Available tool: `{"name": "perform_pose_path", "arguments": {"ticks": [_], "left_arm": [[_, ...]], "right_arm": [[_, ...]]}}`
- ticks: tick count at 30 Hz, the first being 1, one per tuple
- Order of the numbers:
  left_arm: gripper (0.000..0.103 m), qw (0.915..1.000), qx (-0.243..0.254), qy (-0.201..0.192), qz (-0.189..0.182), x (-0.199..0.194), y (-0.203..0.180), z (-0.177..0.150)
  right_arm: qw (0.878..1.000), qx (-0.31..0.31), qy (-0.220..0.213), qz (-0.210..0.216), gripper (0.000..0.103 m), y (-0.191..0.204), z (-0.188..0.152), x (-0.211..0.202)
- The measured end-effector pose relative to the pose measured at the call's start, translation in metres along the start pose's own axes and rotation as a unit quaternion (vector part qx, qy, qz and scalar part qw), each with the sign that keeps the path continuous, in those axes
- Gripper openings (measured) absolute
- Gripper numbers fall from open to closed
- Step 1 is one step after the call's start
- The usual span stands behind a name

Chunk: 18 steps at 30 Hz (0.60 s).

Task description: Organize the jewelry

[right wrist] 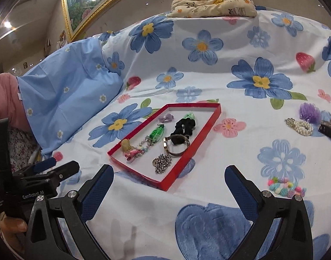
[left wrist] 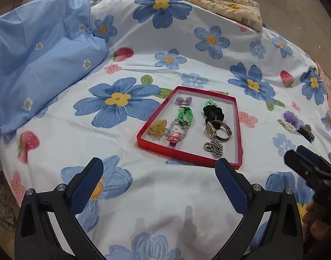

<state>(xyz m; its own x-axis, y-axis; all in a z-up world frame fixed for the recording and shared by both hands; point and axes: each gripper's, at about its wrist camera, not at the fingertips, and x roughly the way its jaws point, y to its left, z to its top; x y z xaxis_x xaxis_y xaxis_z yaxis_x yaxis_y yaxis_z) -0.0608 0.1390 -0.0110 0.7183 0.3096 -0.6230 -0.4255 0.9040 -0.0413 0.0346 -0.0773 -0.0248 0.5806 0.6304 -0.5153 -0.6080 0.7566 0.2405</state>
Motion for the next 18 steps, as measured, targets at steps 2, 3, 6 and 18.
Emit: {"name": "perform_pose_path", "arguments": {"ticks": [2,3,6,18], "left_arm": [[0.103,1.0,0.007,0.002,0.0,0.003,-0.003,-0.003],[0.103,0.9999,0.012,0.004,0.004,0.004,-0.005,-0.004],[0.103,0.9997,0.023,0.01,0.006,0.007,-0.01,-0.008],[0.103,0.999,0.038,0.017,0.016,0.007,-0.014,-0.015]], "right_arm": [[1.0,-0.006,0.002,-0.006,0.103,0.001,-0.006,0.003],[1.0,-0.007,0.005,-0.004,0.103,0.002,-0.008,0.005],[1.0,-0.01,0.02,-0.003,0.103,0.004,-0.017,0.013],[0.999,-0.026,0.034,-0.013,0.103,0.008,-0.024,0.018]]}}
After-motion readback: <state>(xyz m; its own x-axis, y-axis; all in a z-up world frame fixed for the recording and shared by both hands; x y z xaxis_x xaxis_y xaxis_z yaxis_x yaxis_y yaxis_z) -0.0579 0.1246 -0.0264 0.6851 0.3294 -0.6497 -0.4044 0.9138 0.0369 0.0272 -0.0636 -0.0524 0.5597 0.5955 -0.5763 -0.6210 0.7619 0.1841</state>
